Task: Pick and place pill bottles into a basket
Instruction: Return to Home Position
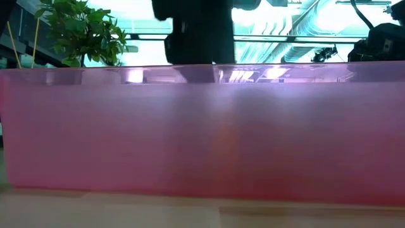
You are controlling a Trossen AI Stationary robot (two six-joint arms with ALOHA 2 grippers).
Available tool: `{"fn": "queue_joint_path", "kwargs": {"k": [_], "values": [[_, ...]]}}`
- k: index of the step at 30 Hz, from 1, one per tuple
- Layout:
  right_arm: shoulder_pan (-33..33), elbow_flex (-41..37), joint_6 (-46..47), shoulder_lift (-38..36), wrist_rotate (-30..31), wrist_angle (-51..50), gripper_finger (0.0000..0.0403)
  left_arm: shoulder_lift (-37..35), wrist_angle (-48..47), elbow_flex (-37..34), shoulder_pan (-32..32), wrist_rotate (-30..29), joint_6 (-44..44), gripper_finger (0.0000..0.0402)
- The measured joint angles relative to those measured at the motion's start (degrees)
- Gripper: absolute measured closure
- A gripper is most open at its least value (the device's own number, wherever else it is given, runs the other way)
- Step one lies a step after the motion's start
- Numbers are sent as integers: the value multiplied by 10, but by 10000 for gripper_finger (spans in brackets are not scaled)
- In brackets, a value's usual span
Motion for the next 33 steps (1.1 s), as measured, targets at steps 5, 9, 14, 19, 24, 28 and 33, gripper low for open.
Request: {"fn": "queue_joint_path", "kwargs": {"k": [5, 9, 14, 19, 24, 28, 33], "values": [[0, 0, 0, 0, 0, 0, 263, 0, -31, 31, 0, -1, 8, 25], [0, 0, 0, 0, 0, 0, 263, 0, -77, 69, 0, -5, 11, 24], [0, 0, 0, 0, 0, 0, 263, -1, -129, 147, 0, -35, 13, 23], [0, 0, 0, 0, 0, 0, 263, -1, -160, 234, 0, -94, 40, 23], [0, 0, 0, 0, -2, 0, 263, -2, -209, 323, 0, -163, 74, 23], [0, 0, 0, 0, -16, 1, 263, -50, -214, 304, 4, -230, 74, 23], [0, 0, 0, 0, -21, 1, 263, -108, -208, 305, 13, -278, 75, 23]]}}
